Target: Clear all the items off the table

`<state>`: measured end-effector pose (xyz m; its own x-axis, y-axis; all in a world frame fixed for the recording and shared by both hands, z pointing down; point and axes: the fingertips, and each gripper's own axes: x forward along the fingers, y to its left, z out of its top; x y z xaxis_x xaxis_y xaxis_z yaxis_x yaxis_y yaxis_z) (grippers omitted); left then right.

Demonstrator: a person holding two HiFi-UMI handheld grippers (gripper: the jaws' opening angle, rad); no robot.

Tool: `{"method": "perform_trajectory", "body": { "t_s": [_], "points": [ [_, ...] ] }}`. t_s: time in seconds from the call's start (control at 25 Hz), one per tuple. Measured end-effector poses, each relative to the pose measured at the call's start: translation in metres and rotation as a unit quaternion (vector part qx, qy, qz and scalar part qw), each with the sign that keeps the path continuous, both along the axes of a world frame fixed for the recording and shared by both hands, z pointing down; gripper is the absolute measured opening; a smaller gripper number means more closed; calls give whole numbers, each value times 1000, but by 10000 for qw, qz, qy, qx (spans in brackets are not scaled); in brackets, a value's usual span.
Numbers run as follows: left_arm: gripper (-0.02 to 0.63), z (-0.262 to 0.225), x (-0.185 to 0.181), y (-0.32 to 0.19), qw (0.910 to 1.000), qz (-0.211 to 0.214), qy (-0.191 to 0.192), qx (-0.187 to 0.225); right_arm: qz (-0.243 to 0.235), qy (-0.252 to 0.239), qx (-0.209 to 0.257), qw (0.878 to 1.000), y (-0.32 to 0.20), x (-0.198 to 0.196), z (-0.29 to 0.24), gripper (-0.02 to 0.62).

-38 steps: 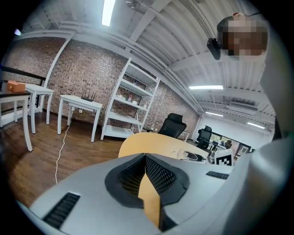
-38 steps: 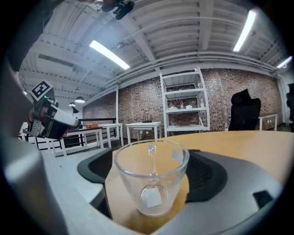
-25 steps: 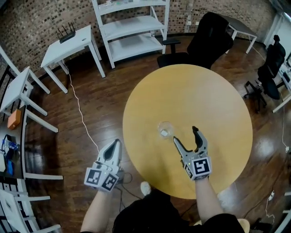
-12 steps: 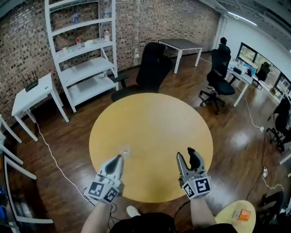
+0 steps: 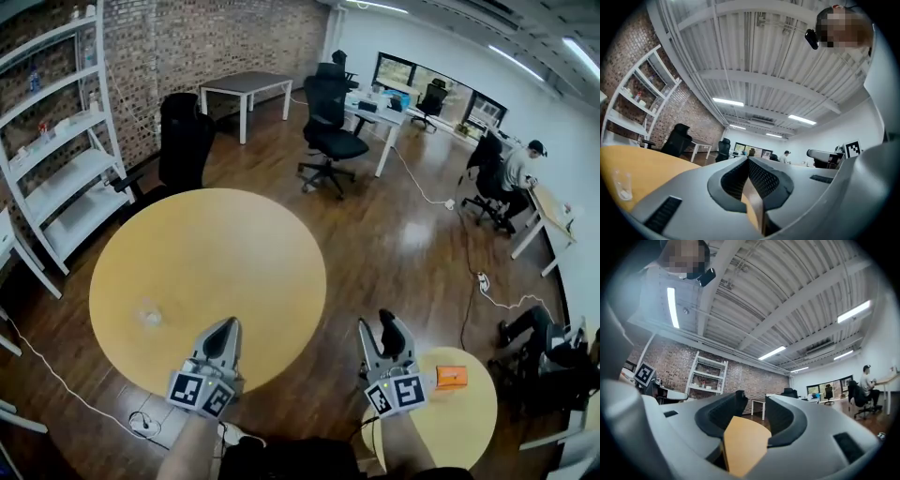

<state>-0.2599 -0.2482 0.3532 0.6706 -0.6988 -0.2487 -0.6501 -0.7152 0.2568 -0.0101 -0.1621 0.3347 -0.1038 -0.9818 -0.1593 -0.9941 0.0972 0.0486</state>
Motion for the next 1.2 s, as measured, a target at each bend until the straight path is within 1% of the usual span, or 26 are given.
{"method": "perform_trajectory", "body": {
  "t_s": [0.08,0.16,0.28,0.36,0.44,0.56,0.68,0.8,0.96,1.04,1.08,1.12,1.2],
  "points": [
    [1,-4,45,18,9993,360,25,-2,357,7,13,9994,36,39,-2,202],
    [1,-7,83,39,9977,680,-40,12,700,-77,12,9975,70,72,1,202],
    [1,-8,139,60,9928,1192,-44,59,1319,-150,-36,9911,119,117,8,202],
    [1,-8,167,66,9895,1442,-6,62,1569,-171,-58,9874,139,138,9,202],
    [1,-9,185,69,9868,1620,-23,66,1711,-236,-3,9850,152,152,8,202],
    [1,-12,199,67,9827,1849,-81,97,1962,-337,182,9798,163,163,6,202],
    [1,-12,203,64,9777,2096,-95,65,2059,-411,295,9773,164,161,9,202],
    [1,-10,202,60,9784,2063,-114,15,2102,-422,242,9764,164,158,13,202],
    [1,-10,205,51,9793,2006,-225,116,2124,-461,234,9758,157,159,12,202],
    [1,-8,211,45,9774,2076,-369,156,2086,-571,404,9755,156,162,7,208],
    [1,-7,215,43,9760,2128,-433,178,2084,-637,507,9747,157,163,4,228],
    [1,-7,217,41,9744,2192,-449,194,2105,-684,582,9735,159,165,2,229],
    [1,-7,219,37,9716,2337,-333,185,2223,-664,595,9709,162,170,-1,229]
  ]
}}
